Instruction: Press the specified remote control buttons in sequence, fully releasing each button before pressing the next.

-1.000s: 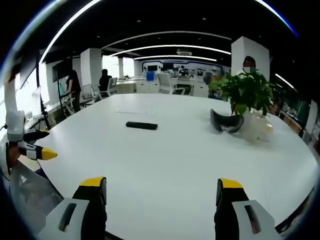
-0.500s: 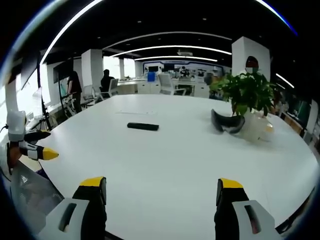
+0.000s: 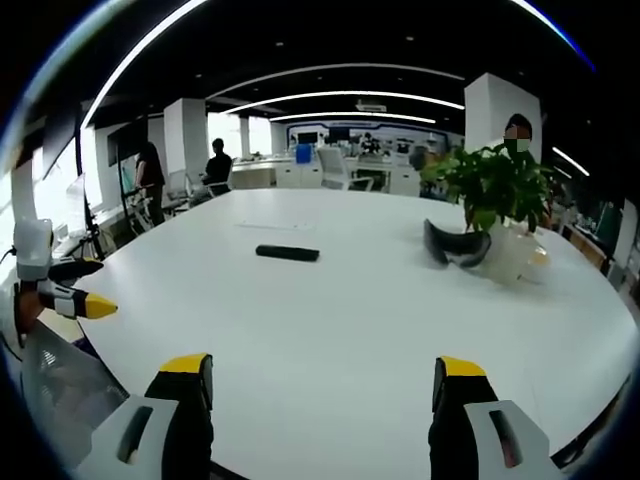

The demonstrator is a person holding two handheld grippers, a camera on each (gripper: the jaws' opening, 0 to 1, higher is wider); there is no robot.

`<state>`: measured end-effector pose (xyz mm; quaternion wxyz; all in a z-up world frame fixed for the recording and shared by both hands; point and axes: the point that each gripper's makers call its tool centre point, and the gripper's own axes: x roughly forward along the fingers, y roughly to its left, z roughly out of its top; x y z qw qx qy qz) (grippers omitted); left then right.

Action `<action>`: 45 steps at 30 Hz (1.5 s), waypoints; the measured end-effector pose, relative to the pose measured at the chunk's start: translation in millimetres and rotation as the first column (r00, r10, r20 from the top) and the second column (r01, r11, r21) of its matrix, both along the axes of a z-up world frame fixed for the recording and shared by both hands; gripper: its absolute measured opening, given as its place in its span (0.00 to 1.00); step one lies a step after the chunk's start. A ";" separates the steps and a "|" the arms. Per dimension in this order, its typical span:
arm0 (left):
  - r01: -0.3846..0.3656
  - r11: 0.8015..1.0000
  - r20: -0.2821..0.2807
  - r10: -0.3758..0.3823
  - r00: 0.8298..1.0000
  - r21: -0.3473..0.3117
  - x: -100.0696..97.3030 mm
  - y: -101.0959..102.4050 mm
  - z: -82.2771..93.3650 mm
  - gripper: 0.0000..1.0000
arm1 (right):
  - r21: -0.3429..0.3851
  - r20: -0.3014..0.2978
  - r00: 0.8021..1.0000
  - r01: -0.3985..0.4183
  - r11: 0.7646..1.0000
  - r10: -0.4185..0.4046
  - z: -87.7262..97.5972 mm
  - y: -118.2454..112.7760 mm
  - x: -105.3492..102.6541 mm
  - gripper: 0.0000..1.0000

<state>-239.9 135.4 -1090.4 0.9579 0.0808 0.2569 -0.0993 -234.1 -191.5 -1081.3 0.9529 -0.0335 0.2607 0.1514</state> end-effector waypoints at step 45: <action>0.265 0.960 0.041 -0.269 0.962 0.085 151.1 -62.3 29.9 0.99 | -0.049 -0.064 0.998 0.007 0.999 -0.010 -14.6 -6.0 -1.1 0.88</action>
